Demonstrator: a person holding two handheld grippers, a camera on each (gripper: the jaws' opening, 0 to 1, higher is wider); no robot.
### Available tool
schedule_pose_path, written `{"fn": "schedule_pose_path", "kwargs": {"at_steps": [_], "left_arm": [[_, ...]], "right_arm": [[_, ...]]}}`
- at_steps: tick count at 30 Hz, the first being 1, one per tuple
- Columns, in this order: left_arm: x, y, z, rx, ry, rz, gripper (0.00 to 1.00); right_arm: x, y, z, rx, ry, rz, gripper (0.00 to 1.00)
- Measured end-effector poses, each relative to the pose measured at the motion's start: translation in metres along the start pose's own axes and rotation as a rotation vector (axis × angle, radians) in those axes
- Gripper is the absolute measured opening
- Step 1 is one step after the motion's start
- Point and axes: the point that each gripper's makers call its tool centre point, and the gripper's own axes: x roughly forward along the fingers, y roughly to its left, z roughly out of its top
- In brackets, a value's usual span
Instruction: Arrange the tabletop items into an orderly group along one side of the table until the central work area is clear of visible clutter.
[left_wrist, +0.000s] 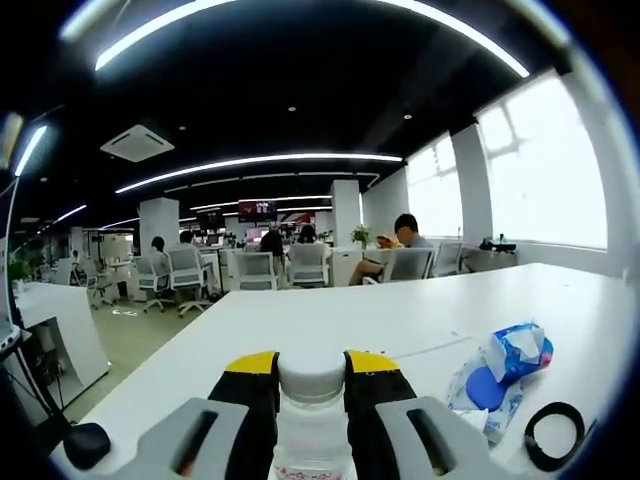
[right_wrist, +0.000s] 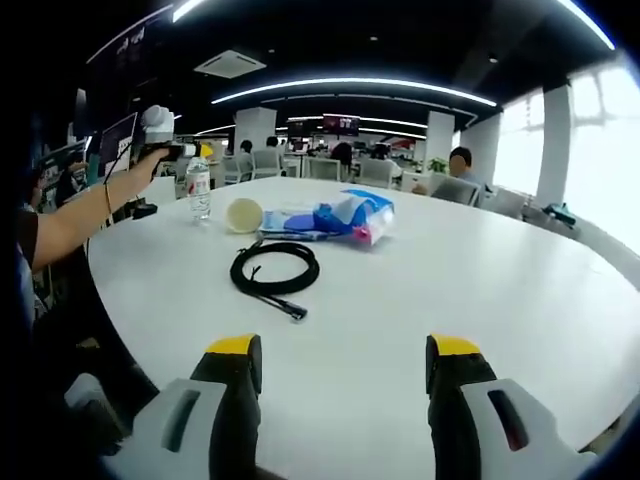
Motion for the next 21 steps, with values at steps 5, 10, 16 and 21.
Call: {"fn": "schedule_pose_path", "kwargs": {"at_steps": [5, 10, 16, 21], "left_arm": [[0.004, 0.002, -0.007, -0.019, 0.021, -0.005, 0.22], [0.004, 0.007, -0.012, -0.050, 0.000, 0.007, 0.23], [0.004, 0.005, -0.011, -0.031, -0.015, 0.040, 0.23], [0.004, 0.007, -0.011, -0.030, -0.019, 0.046, 0.23]], "right_arm": [[0.003, 0.002, 0.000, -0.003, 0.007, 0.003, 0.64], [0.004, 0.002, 0.001, -0.005, 0.005, 0.001, 0.63], [0.005, 0.005, -0.002, -0.005, 0.013, 0.007, 0.63], [0.004, 0.004, -0.001, -0.002, 0.009, 0.006, 0.63]]}}
